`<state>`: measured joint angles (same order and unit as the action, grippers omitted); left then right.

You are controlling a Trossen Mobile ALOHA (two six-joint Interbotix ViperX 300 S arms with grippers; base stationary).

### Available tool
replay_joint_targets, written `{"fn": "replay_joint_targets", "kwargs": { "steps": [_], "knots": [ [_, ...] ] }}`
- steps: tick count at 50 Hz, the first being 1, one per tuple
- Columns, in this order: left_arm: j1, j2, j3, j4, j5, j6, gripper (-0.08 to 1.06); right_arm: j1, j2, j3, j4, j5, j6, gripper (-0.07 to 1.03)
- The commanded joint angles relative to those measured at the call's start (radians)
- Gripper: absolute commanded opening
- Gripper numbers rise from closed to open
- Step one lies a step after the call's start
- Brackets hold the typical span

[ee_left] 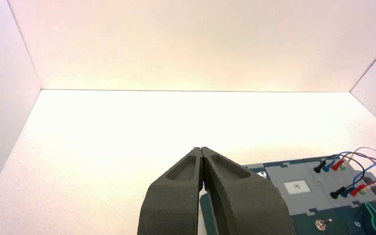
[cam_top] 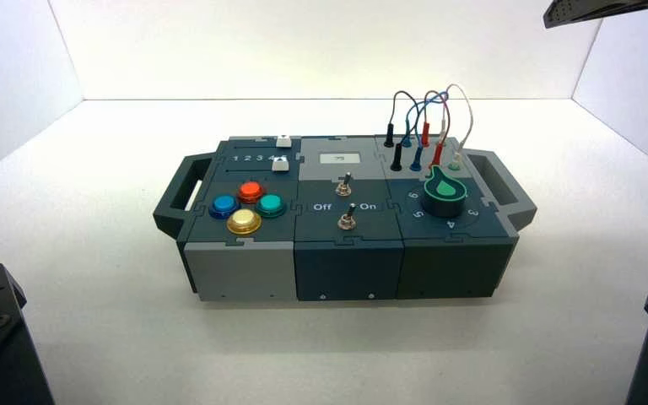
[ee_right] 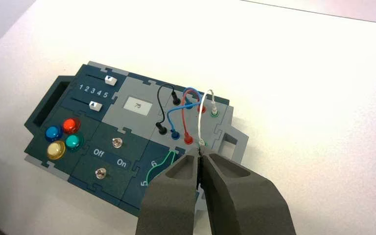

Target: Flip the bottom switch off with the left gripper.

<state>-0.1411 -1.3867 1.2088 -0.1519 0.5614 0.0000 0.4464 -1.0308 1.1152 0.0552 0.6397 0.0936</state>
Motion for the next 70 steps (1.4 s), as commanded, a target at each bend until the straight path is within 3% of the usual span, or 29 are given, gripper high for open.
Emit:
{"fn": "replay_joint_targets", "kwargs": {
  "steps": [1, 13, 20, 27, 34, 41, 47, 59, 70],
  "knots": [
    [-0.008, 0.017, -0.017, -0.002, -0.006, 0.003, -0.03, -0.002, 0.009, -0.025, 0.003, -0.011, 0.000, -0.02],
    [-0.009, 0.069, -0.021, -0.002, -0.009, 0.003, -0.03, -0.002, 0.018, -0.026, 0.002, -0.011, 0.002, -0.02],
    [-0.038, 0.144, -0.031, -0.015, -0.006, 0.003, -0.03, -0.011, 0.066, -0.031, 0.003, -0.011, 0.011, -0.02],
    [-0.100, 0.232, -0.052, -0.035, 0.000, 0.002, -0.03, -0.029, 0.173, -0.041, 0.003, -0.008, 0.023, -0.02],
    [-0.202, 0.299, -0.101, -0.040, 0.011, -0.008, -0.03, -0.041, 0.311, -0.077, 0.006, -0.005, 0.023, -0.02],
    [-0.285, 0.336, -0.158, -0.044, 0.037, -0.038, -0.03, -0.041, 0.433, -0.127, 0.040, -0.011, 0.025, -0.02],
    [-0.328, 0.370, -0.199, -0.044, 0.091, -0.040, -0.03, -0.038, 0.509, -0.166, 0.072, -0.011, 0.021, -0.02],
    [-0.342, 0.449, -0.245, -0.044, 0.201, -0.021, -0.03, -0.023, 0.595, -0.166, 0.124, -0.014, 0.015, -0.02],
    [-0.347, 0.492, -0.261, -0.044, 0.210, -0.009, -0.03, -0.023, 0.650, -0.127, 0.140, -0.023, 0.017, -0.02]
  ]
}}
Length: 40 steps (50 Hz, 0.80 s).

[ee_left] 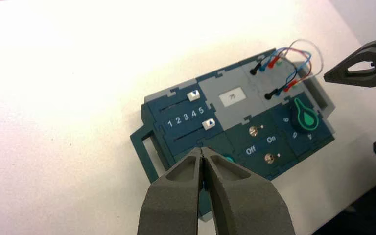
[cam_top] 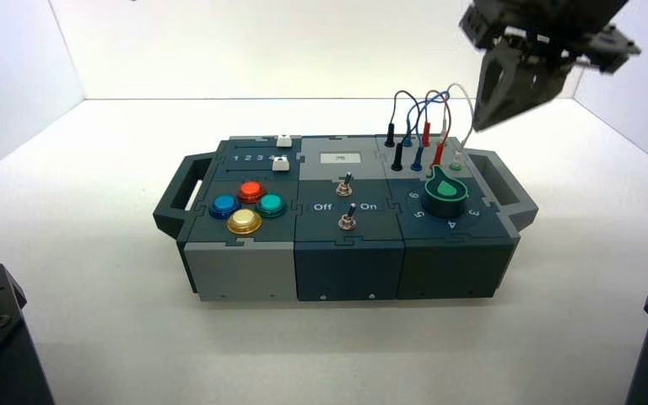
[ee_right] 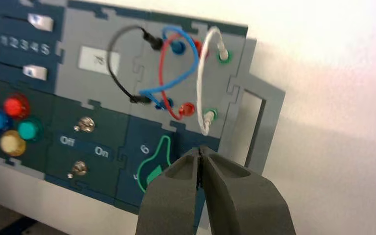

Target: Flip the bottom switch off with the left gripper.

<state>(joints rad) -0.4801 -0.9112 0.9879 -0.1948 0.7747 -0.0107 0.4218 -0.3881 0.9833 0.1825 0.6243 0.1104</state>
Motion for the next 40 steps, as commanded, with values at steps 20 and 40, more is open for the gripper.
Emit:
{"fn": "replay_joint_targets", "kwargs": {
  "steps": [20, 40],
  "knots": [
    [-0.011, 0.051, -0.081, 0.003, -0.003, 0.015, -0.03, 0.003, 0.038, 0.060, 0.060, -0.032, -0.002, -0.02],
    [-0.037, 0.072, -0.126, 0.005, 0.002, 0.017, -0.03, 0.011, 0.192, 0.063, 0.071, -0.107, -0.006, -0.02]
  ]
}}
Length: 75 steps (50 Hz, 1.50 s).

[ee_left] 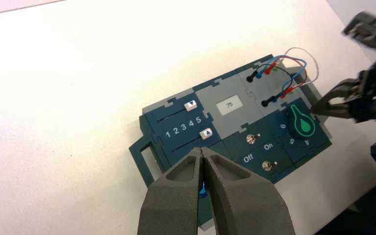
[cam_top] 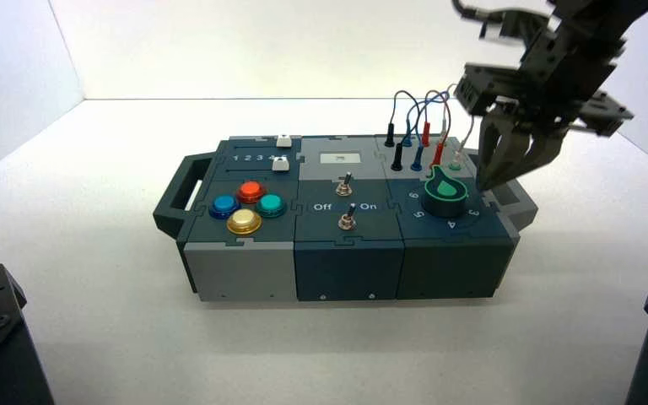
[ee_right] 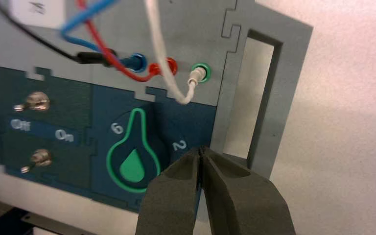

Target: Flip the bottom switch off with the left gripper.

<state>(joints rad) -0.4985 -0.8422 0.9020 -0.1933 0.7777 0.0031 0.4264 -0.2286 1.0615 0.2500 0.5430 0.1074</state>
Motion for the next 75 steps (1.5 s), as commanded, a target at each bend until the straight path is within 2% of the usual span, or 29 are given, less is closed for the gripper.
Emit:
{"fn": "replay_joint_targets", "kwargs": {
  "steps": [1, 9, 17, 22, 34, 46, 62, 75],
  "knots": [
    [-0.023, 0.003, -0.041, 0.003, 0.000, 0.003, -0.03, 0.006, 0.037, -0.015, 0.005, -0.029, -0.002, -0.02],
    [-0.060, 0.017, -0.055, 0.003, 0.021, 0.003, -0.03, 0.009, 0.055, -0.015, 0.005, -0.032, -0.003, -0.02],
    [-0.127, 0.066, -0.058, 0.005, 0.049, 0.003, -0.03, 0.009, 0.040, -0.009, 0.008, -0.034, -0.002, -0.02],
    [-0.184, 0.114, -0.066, 0.003, 0.066, 0.003, -0.03, 0.009, 0.037, -0.009, 0.008, -0.034, -0.003, -0.02],
    [-0.373, 0.270, -0.104, 0.006, 0.064, 0.003, -0.03, 0.009, 0.035, -0.003, 0.008, -0.037, -0.002, -0.02],
    [-0.456, 0.376, -0.138, 0.008, 0.026, 0.003, -0.03, 0.009, 0.037, 0.000, 0.008, -0.041, -0.002, -0.02],
    [-0.540, 0.480, -0.195, 0.008, 0.003, 0.038, -0.03, 0.009, 0.037, 0.008, 0.008, -0.048, -0.002, -0.02],
    [-0.612, 0.588, -0.232, 0.008, 0.011, 0.083, -0.03, 0.009, 0.037, 0.009, 0.008, -0.048, -0.002, -0.02]
  ]
}}
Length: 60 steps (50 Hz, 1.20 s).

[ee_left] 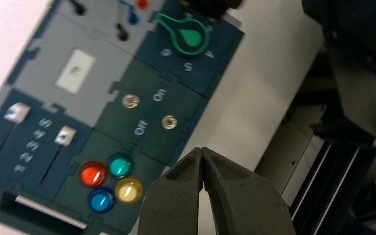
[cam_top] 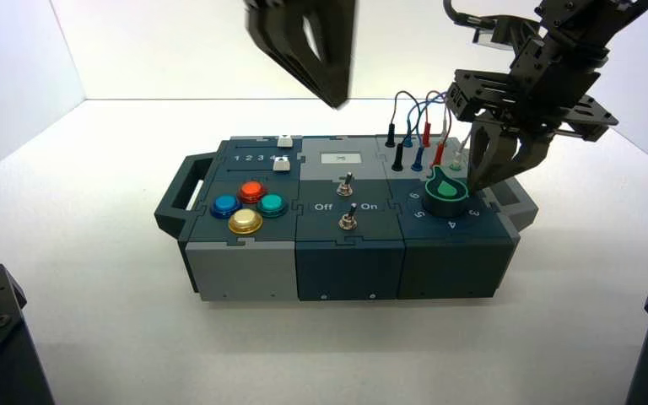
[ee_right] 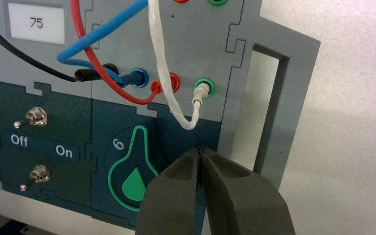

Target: Flip the bottom switch off with the left gripper.

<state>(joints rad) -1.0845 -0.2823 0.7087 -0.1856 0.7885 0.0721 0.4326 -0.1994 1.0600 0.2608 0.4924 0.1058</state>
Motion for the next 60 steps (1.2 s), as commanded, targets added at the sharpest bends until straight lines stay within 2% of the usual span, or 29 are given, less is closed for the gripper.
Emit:
{"fn": "replay_joint_targets", "kwargs": {
  "steps": [1, 13, 25, 34, 40, 53, 60],
  "knots": [
    [-0.031, 0.037, -0.041, 0.000, 0.000, 0.018, -0.03, 0.003, 0.008, 0.009, -0.003, 0.003, 0.000, -0.02],
    [-0.046, 0.103, -0.072, 0.000, 0.000, 0.072, -0.03, 0.003, 0.006, 0.009, -0.003, 0.003, -0.002, -0.02],
    [-0.046, 0.167, -0.097, 0.003, -0.003, 0.158, -0.03, 0.003, 0.008, 0.009, -0.003, 0.003, 0.000, -0.02],
    [-0.046, 0.229, -0.107, 0.003, -0.006, 0.204, -0.03, 0.003, 0.008, 0.011, -0.003, 0.002, -0.002, -0.02],
    [-0.044, 0.249, -0.114, 0.003, -0.023, 0.247, -0.03, 0.003, 0.008, 0.009, -0.003, 0.000, -0.002, -0.02],
    [-0.044, 0.272, -0.124, 0.021, -0.040, 0.273, -0.03, 0.003, 0.006, 0.009, -0.003, 0.000, -0.003, -0.02],
    [-0.043, 0.293, -0.124, 0.021, -0.044, 0.284, -0.03, 0.003, 0.006, 0.011, -0.003, 0.002, -0.003, -0.02]
  ]
}}
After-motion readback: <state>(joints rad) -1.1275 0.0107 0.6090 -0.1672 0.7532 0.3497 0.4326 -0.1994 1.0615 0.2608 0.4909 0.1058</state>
